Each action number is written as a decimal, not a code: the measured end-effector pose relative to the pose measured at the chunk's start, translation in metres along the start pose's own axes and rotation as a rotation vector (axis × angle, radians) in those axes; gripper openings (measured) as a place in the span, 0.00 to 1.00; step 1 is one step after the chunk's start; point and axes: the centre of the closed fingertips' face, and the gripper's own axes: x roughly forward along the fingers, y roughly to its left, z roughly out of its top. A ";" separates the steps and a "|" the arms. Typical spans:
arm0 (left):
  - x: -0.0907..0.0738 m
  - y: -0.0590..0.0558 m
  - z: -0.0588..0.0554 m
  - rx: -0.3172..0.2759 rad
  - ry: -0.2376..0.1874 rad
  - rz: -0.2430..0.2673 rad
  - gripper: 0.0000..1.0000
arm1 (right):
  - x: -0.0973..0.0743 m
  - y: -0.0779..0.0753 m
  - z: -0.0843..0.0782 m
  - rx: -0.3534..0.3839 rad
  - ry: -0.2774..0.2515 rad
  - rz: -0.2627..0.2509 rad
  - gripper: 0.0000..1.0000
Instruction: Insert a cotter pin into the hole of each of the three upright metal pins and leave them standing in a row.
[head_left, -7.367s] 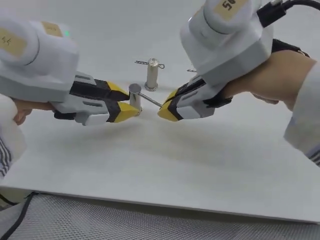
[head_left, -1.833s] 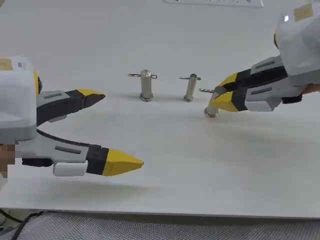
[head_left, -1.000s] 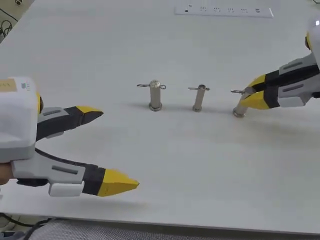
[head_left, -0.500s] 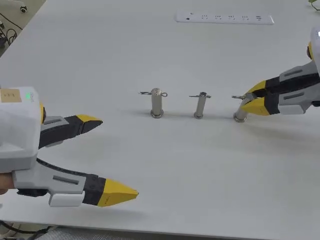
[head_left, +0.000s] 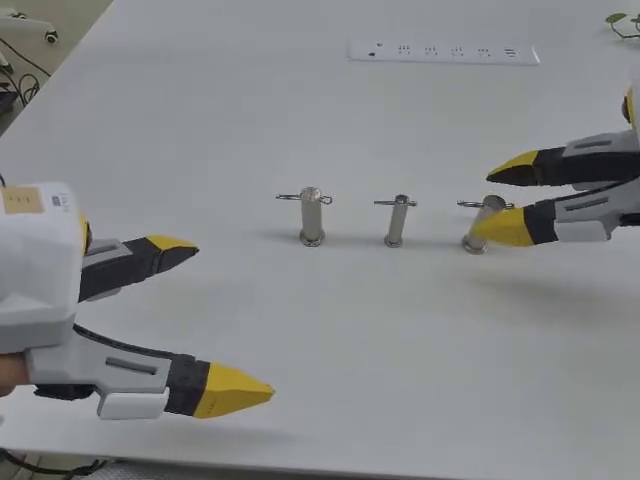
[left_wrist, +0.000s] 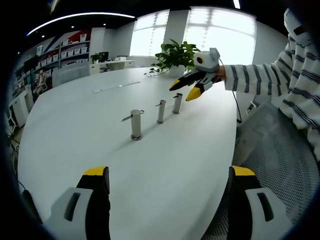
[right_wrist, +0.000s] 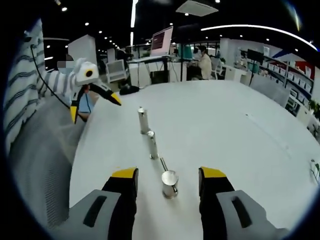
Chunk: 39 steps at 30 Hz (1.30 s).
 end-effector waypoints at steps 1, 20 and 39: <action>0.000 0.000 0.000 0.000 -0.001 0.002 0.99 | -0.003 0.003 0.003 0.016 -0.015 -0.011 0.56; -0.010 -0.002 0.004 -0.007 -0.029 0.043 0.99 | -0.048 0.048 -0.018 0.233 -0.135 -0.161 0.88; -0.016 -0.011 -0.007 -0.026 -0.001 0.063 0.99 | -0.077 0.066 -0.042 0.363 -0.166 -0.268 0.95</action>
